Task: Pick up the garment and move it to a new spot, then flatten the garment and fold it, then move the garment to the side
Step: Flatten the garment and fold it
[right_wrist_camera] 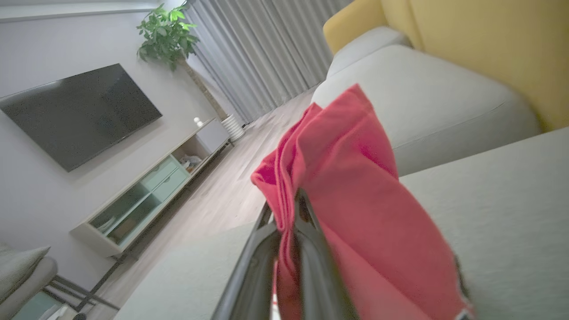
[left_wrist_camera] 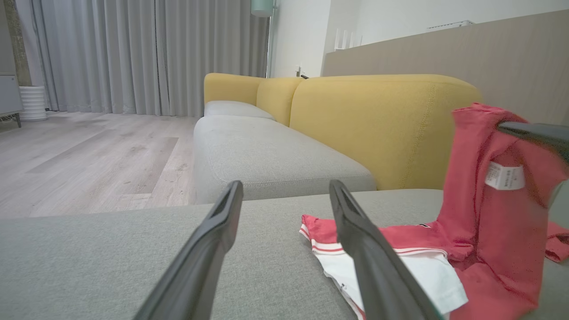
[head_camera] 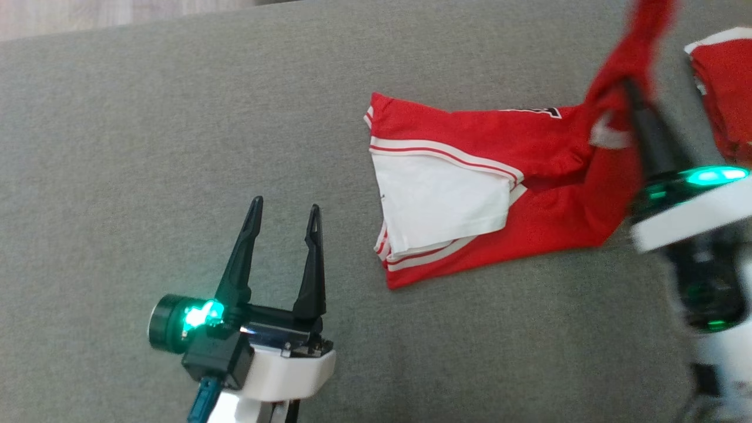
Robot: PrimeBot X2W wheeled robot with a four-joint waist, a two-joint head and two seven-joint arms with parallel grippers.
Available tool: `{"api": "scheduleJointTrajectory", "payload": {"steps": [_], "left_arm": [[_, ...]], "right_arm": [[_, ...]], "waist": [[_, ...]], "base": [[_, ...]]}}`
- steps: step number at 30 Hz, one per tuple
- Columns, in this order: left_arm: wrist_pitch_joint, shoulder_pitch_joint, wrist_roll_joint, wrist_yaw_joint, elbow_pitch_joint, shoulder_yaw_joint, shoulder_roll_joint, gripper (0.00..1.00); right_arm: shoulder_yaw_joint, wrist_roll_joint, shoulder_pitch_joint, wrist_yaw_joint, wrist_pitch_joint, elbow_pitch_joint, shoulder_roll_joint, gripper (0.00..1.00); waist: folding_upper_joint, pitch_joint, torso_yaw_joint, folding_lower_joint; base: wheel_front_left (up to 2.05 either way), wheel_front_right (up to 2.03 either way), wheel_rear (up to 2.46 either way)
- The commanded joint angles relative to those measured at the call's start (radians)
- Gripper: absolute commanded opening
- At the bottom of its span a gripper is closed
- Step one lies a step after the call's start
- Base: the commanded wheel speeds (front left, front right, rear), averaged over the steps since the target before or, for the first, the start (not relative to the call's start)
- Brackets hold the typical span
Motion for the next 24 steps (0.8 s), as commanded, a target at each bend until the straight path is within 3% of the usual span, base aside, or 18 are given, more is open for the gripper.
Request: {"api": "scheduleJointTrajectory", "payload": {"steps": [1,8,11,12,13,14,17,20,24], "left_arm": [[-0.005,0.004,-0.004,-0.001,-0.029,0.022,-0.007,1.0],[-0.005,-0.003,-0.016,0.001,-0.022,0.01,-0.007,1.0],[-0.005,-0.011,-0.026,0.004,-0.018,-0.001,-0.007,1.0],[-0.005,-0.014,-0.03,0.005,-0.016,-0.006,-0.007,1.0],[-0.005,-0.017,-0.033,0.006,-0.015,-0.011,-0.007,1.0],[-0.005,-0.02,-0.036,0.009,-0.015,-0.014,-0.007,1.0],[-0.005,-0.023,-0.043,0.016,-0.014,-0.019,-0.007,1.0],[-0.005,-0.019,-0.048,0.025,-0.016,-0.014,-0.007,1.0],[-0.005,-0.005,-0.07,0.047,-0.011,0.0,-0.007,1.0]], "right_arm": [[0.025,-0.013,-0.017,-0.001,0.005,-0.037,0.015,0.0],[0.188,-0.11,-0.054,-0.001,0.006,0.058,0.205,0.0],[0.253,-0.145,-0.071,-0.001,-0.022,0.135,0.245,0.03],[0.273,-0.144,-0.073,-0.001,-0.031,0.164,0.254,0.19],[0.291,-0.146,-0.075,-0.001,-0.042,0.189,0.26,0.45],[0.304,-0.148,-0.075,-0.001,-0.056,0.214,0.265,1.0],[0.331,-0.143,-0.074,-0.001,-0.099,0.252,0.273,1.0],[0.293,-0.121,-0.065,-0.001,-0.174,0.226,0.266,1.0],[0.172,-0.132,0.005,-0.001,-0.331,0.149,0.146,1.0]], "waist": [[0.0,-0.002,0.007,0.0],[0.0,0.007,0.042,0.0],[0.0,0.011,0.06,0.0],[0.0,0.012,0.067,0.0],[0.0,0.013,0.074,0.0],[0.0,0.014,0.08,0.0],[0.0,0.011,0.097,0.0],[0.0,-0.003,0.111,0.0],[0.0,-0.055,0.117,0.0]], "base": [[0.0,0.0,0.0],[0.0,0.0,0.0],[0.0,0.0,0.0],[0.0,0.0,0.0],[0.0,0.0,0.0],[0.0,0.0,0.0],[0.0,0.0,0.0],[0.0,0.0,0.0],[0.0,0.0,0.0]]}}
